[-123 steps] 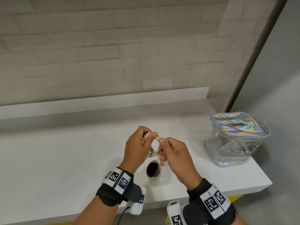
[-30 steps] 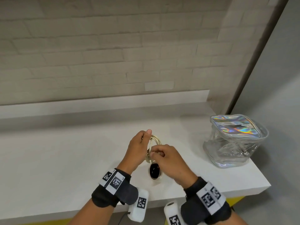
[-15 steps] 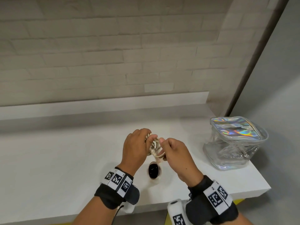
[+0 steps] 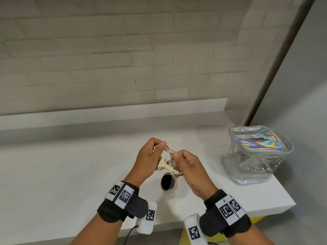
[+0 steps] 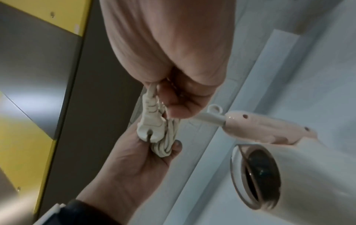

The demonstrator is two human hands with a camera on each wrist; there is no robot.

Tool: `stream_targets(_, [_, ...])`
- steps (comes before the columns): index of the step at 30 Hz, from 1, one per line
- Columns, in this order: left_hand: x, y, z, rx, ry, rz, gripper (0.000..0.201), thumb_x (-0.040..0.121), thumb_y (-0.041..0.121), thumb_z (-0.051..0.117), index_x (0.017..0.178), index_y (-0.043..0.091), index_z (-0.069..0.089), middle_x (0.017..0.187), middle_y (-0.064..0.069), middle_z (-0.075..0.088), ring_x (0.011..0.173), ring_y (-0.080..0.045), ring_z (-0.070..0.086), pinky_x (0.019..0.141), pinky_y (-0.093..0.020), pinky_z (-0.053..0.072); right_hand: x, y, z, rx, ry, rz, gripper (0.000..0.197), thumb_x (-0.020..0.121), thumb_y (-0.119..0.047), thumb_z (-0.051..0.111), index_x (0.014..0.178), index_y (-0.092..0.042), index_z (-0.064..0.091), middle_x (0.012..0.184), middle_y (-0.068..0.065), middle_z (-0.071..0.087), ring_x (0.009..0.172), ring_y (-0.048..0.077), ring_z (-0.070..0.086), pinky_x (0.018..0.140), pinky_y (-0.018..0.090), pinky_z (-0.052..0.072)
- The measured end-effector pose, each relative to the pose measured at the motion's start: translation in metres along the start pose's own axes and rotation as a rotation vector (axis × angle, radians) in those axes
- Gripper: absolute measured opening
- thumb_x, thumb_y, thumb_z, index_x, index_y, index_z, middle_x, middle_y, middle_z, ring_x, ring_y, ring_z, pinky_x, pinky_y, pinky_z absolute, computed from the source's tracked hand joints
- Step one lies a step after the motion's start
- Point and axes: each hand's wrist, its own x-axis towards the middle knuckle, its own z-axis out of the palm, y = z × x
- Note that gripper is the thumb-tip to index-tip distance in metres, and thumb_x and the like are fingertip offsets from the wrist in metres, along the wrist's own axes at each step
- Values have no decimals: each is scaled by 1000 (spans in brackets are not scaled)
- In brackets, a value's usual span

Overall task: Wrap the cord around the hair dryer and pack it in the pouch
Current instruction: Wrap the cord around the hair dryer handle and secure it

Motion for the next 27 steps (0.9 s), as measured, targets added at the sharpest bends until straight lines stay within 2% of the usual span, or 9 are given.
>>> stream_targets(5, [6, -10, -1, 237, 151, 145, 22, 96, 40, 50, 90, 18, 54, 63, 10, 54, 50, -5, 44, 52, -22, 40, -6, 14, -7, 113, -102, 99, 16, 95, -27, 58, 88, -13, 61, 87, 10, 64, 81, 20, 60, 85, 37, 51])
stream_targets(8, [6, -15, -3, 454, 239, 241, 27, 94, 46, 46, 94, 20, 53, 70, 10, 57, 61, -8, 52, 58, -25, 41, -16, 17, -11, -386, -105, 9, 11, 97, -26, 53, 89, -20, 57, 85, -5, 59, 67, 4, 54, 69, 18, 46])
stream_targets(10, [6, -21, -3, 521, 295, 271, 28, 94, 47, 46, 99, 21, 55, 80, 7, 62, 71, -13, 56, 64, -28, 46, -23, 11, -11, -725, -75, -91, 9, 99, -26, 47, 92, -22, 52, 93, -6, 49, 66, 6, 48, 62, 13, 40])
stream_targets(12, [7, -25, -5, 514, 332, 276, 25, 94, 42, 49, 106, 21, 57, 88, 5, 63, 78, -14, 57, 68, -27, 45, -29, 0, -12, -757, -86, -105, 11, 99, -27, 45, 94, -19, 52, 96, -5, 48, 66, 8, 48, 62, 14, 41])
stream_targets(16, [9, -34, -9, 548, 317, 384, 35, 94, 45, 44, 105, 18, 62, 95, 7, 64, 85, -9, 55, 72, -15, 36, -40, -32, -11, -622, -180, -142, 16, 97, -31, 50, 95, -21, 63, 66, -14, 54, 55, 3, 46, 54, 14, 36])
stream_targets(18, [8, -34, -11, 559, 328, 436, 38, 95, 46, 39, 98, 16, 63, 91, 7, 65, 83, -10, 56, 70, -17, 38, -37, -52, -9, -346, -126, -126, 20, 96, -26, 54, 85, -18, 68, 60, -12, 58, 51, 2, 48, 53, 14, 38])
stream_targets(21, [1, -34, -8, 527, 294, 532, 38, 98, 44, 36, 94, 16, 61, 86, 5, 64, 79, -8, 53, 69, -18, 41, -19, -76, -12, 196, -59, 48, 20, 95, -14, 56, 83, -7, 71, 61, 2, 62, 53, 13, 58, 57, 25, 49])
stream_targets(24, [-4, -32, -4, 521, 189, 490, 44, 93, 55, 42, 100, 15, 59, 86, 9, 59, 71, -5, 50, 65, -8, 37, 2, -90, -9, 298, -32, 104, 19, 92, -19, 61, 90, -1, 67, 66, 7, 64, 57, 16, 60, 69, 34, 54])
stream_targets(27, [-8, -31, 0, 510, 138, 400, 26, 89, 48, 54, 95, 24, 51, 78, 10, 60, 66, -3, 55, 59, -8, 38, 28, -93, -8, 480, -47, 183, 20, 91, -18, 63, 102, -2, 57, 73, 12, 63, 56, 16, 61, 64, 30, 58])
